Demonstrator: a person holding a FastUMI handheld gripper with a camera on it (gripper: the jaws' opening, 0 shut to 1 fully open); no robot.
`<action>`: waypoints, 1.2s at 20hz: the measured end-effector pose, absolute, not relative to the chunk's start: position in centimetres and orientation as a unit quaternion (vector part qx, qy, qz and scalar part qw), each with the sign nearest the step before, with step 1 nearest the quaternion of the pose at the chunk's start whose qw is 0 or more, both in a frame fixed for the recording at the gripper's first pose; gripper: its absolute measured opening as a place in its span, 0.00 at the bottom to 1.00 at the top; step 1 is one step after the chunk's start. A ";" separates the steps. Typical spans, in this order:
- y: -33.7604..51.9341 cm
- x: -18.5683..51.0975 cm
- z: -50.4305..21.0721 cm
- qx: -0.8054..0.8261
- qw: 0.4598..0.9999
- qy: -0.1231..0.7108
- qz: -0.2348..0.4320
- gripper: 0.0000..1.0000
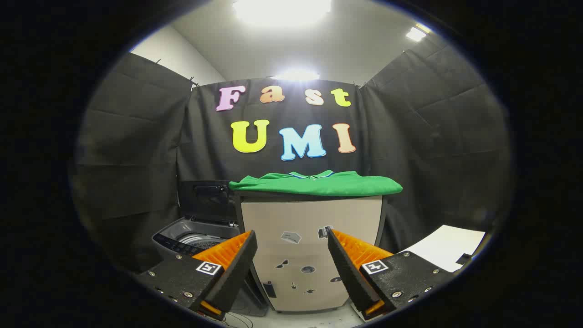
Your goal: Put the clothes into the washing machine and then close the washing machine lid.
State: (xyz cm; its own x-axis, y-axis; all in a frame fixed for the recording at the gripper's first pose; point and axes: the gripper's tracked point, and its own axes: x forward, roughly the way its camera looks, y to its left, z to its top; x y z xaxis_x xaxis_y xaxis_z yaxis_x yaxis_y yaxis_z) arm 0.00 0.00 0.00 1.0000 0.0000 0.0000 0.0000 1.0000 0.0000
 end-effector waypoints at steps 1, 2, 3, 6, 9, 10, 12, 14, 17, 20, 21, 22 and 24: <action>-0.1 0.0 0.1 0.001 1.000 -0.001 0.000 0.96; -0.1 0.0 0.1 0.002 1.000 -0.001 -0.001 0.96; -0.3 0.0 0.2 0.003 1.000 -0.002 -0.002 0.96; -0.5 0.0 0.4 0.003 1.000 -0.005 -0.003 0.96; -0.7 0.0 0.4 0.005 1.000 -0.003 -0.004 0.96; -0.8 -0.2 0.3 0.007 1.000 -0.003 -0.005 0.96; -0.8 -0.1 0.4 0.008 1.000 -0.002 -0.006 0.96; -0.7 0.0 0.7 0.005 1.000 -0.004 -0.005 0.96; -0.4 0.2 1.6 0.005 1.000 -0.008 0.000 0.96; -0.1 0.9 3.0 0.005 1.000 -0.013 0.004 0.96; 0.0 1.3 3.8 0.002 1.000 -0.017 0.008 0.96; 0.2 1.7 4.6 -0.001 1.000 -0.020 0.010 0.96; 0.1 2.9 5.8 -0.003 1.000 -0.019 0.014 0.96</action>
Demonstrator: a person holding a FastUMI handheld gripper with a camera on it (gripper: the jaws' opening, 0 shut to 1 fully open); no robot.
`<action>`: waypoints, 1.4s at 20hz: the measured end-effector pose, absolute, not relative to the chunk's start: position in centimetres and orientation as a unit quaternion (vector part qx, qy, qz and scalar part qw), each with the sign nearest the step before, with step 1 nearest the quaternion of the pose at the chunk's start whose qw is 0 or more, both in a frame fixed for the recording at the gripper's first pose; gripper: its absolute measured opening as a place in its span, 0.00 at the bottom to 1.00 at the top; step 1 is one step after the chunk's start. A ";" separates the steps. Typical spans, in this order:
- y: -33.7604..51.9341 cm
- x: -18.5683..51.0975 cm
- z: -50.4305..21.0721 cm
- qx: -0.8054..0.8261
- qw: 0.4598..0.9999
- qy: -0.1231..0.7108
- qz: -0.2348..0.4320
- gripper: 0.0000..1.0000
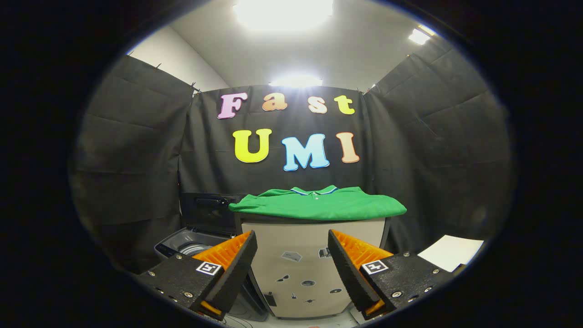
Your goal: Put the clothes into the washing machine and then close the washing machine lid.
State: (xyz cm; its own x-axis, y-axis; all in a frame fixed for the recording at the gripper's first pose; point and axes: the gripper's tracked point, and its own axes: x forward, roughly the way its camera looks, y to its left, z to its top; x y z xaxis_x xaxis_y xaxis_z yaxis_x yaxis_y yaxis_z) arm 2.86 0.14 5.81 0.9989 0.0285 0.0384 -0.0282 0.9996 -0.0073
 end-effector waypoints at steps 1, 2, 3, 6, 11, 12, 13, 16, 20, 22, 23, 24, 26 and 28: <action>0.2 3.4 6.8 -0.001 1.000 -0.022 0.016 0.96; 0.3 3.9 7.7 0.003 0.999 -0.026 0.018 0.96; 0.6 4.5 8.5 0.007 0.999 -0.029 0.021 0.96; 0.7 6.8 10.4 0.013 0.999 -0.030 0.025 0.96; 0.0 11.3 12.9 0.004 0.999 -0.028 0.021 0.96; -0.1 12.2 13.4 0.002 0.999 -0.029 0.021 0.96; -0.3 13.1 14.0 0.001 0.999 -0.029 0.022 0.96; -1.0 16.1 15.2 0.000 1.000 -0.023 0.022 0.96; -1.9 19.8 16.3 0.004 1.000 -0.007 0.024 0.96; -2.5 21.5 16.7 0.007 1.000 0.002 0.024 0.96; -2.7 22.4 16.7 0.010 1.000 0.009 0.025 0.96; -2.9 23.3 16.5 0.014 0.999 0.021 0.025 0.96; -3.1 24.9 16.1 0.021 0.998 0.046 0.028 0.96; -3.8 26.5 15.8 0.023 0.997 0.066 0.026 0.96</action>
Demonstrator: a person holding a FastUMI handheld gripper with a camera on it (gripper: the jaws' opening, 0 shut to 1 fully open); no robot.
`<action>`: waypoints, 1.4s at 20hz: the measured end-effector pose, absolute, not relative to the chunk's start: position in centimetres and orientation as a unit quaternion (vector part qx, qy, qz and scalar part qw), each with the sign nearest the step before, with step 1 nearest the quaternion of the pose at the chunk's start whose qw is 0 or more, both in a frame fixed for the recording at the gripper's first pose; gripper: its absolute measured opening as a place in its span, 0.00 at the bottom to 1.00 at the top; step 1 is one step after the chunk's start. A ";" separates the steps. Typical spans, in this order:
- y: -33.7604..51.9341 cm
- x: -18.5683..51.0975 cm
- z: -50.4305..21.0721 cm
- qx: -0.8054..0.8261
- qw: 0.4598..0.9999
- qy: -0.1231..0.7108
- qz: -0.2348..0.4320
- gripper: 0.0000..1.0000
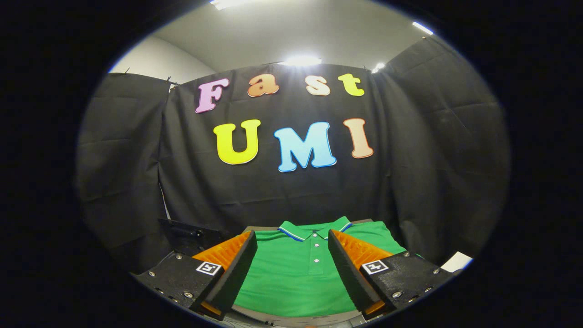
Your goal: Put the clothes into the washing machine and then close the washing machine lid.
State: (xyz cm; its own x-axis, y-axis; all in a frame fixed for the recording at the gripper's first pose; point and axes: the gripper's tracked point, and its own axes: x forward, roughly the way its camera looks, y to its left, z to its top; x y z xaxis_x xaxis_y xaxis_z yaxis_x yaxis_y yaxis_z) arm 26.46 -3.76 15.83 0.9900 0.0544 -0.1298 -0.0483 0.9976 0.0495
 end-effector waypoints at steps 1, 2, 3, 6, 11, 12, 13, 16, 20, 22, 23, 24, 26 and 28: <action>-4.0 27.3 15.6 0.021 0.997 0.076 0.025 0.96; -4.3 27.9 15.4 0.019 0.996 0.083 0.024 0.96; -4.6 28.8 15.1 0.017 0.996 0.090 0.019 0.96; -5.3 31.0 13.7 0.019 0.992 0.123 0.014 0.95; -6.7 34.2 10.9 0.021 0.983 0.184 -0.002 0.95; -6.8 34.6 10.3 0.019 0.981 0.195 -0.004 0.95; -7.0 35.0 9.8 0.016 0.979 0.204 -0.005 0.95; -7.7 35.8 8.5 0.002 0.973 0.230 -0.012 0.95; -7.7 36.4 6.2 -0.004 0.962 0.274 -0.008 0.95; -7.6 36.2 4.8 0.001 0.954 0.299 -0.005 0.95; -7.3 36.1 4.2 0.001 0.950 0.311 0.001 0.95; -7.2 36.0 3.8 -0.003 0.947 0.321 0.003 0.95; -7.2 36.0 3.9 -0.020 0.948 0.318 0.005 0.95; -7.3 35.8 3.8 -0.019 0.948 0.317 0.004 0.95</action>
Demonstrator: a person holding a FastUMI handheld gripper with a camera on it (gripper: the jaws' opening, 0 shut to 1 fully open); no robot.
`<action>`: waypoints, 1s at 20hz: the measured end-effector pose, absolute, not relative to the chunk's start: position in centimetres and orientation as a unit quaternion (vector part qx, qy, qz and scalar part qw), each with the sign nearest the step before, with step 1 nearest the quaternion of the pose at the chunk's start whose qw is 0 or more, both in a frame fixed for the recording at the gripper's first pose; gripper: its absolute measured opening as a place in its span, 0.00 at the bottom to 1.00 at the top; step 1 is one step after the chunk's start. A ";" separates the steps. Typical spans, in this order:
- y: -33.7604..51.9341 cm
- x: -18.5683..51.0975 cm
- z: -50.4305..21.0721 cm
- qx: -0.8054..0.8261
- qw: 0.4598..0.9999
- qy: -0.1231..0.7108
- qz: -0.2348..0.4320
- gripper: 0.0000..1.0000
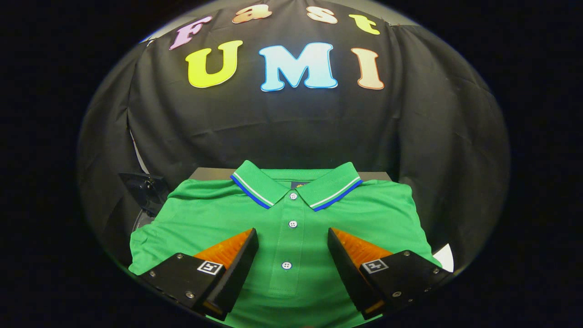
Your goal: Put the clothes into the washing machine and then close the washing machine lid.
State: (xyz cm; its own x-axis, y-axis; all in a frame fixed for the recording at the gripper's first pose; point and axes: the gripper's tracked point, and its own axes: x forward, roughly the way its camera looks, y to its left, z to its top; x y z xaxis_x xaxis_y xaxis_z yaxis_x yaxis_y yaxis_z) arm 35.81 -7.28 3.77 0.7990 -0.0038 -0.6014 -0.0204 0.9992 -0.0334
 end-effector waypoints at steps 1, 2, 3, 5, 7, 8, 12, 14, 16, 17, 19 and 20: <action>-7.2 35.8 3.8 -0.020 0.949 0.316 0.005 0.95; -7.2 35.7 3.8 -0.023 0.949 0.315 0.006 0.95; -7.1 35.8 3.9 -0.023 0.949 0.313 0.007 0.95; -7.1 35.8 4.0 -0.020 0.950 0.311 0.010 0.93; -6.7 35.7 3.8 -0.020 0.950 0.312 0.013 0.87; -6.6 35.8 3.9 -0.019 0.950 0.313 0.015 0.81; -6.6 35.6 3.9 -0.018 0.950 0.312 0.019 0.46; -6.3 35.6 4.0 -0.010 0.950 0.311 0.027 0.32; -6.2 35.6 3.9 -0.006 0.950 0.311 0.032 0.14; -6.2 35.5 3.9 -0.006 0.950 0.311 0.036 0.11; -6.1 35.5 4.1 0.002 0.950 0.308 0.042 0.03; -6.1 35.4 4.2 0.012 0.950 0.307 0.045 0.00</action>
State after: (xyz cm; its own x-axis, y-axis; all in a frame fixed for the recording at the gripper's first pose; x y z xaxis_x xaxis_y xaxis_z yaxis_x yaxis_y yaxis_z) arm 35.41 -6.10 4.17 0.8068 0.0938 -0.5833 -0.0791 0.9956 0.0507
